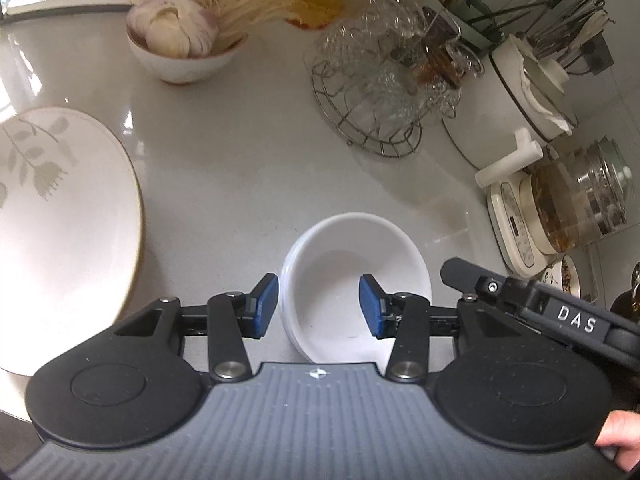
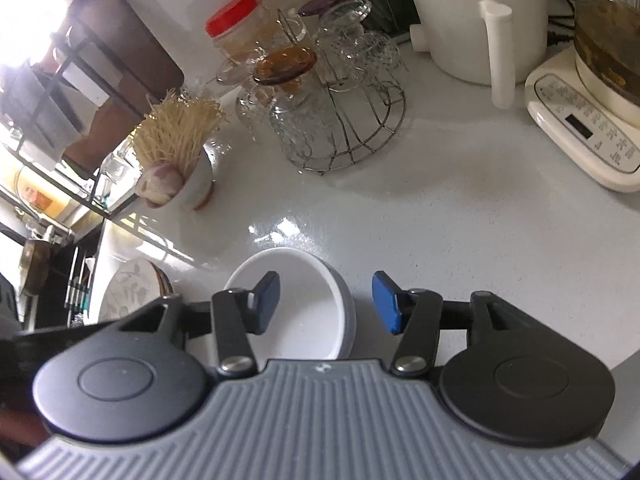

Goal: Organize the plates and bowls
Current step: 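Lower the white ceramic bowl into the translucent plastic bowls with both grippers, then close both grippers on the rim of the nested bowl stack and lift it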

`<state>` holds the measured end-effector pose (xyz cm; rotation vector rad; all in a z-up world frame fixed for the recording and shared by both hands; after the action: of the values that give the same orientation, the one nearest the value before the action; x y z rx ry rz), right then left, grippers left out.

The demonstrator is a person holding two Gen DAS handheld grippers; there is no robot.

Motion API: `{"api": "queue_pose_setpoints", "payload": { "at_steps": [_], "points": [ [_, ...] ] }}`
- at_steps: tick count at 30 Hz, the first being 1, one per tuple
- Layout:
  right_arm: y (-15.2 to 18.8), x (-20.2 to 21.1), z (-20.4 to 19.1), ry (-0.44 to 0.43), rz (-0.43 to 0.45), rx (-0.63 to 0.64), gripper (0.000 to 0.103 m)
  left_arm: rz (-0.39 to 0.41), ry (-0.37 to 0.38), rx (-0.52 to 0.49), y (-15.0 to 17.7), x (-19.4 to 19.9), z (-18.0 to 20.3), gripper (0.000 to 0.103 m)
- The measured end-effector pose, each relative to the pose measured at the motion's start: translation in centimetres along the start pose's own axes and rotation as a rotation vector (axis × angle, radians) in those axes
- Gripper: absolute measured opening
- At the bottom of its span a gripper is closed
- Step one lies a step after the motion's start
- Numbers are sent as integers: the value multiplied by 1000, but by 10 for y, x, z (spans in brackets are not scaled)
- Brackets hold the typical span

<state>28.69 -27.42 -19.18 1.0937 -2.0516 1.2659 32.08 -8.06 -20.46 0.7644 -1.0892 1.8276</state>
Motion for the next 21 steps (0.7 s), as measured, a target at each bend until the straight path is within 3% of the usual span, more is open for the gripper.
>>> {"api": "queue_pose_setpoints", "payload": {
  "at_steps": [14,17,21],
  "points": [
    [20,-39,14,-23,-109,-58,53,-22,-61,-3,8,-30,-10,50],
    [21,-44,15,-15,-111,-56,48,-18,-61,-2,6,-35,-13,49],
    [19,-47,13,-12,-103,-45,43,-13,-71,16,5,-40,-21,37]
  ]
}}
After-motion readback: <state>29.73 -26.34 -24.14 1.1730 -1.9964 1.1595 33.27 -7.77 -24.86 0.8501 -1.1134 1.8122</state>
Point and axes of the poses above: each gripper's, at about its wrist camera, not at the fingertips, and x roughly against the way its jaws point, z to its right, y to its underside, the point moved 5 cm from there along -x, roughly the way its jaws point, and after that the axes turned 3 degrees about z, right-handed, at the moved point
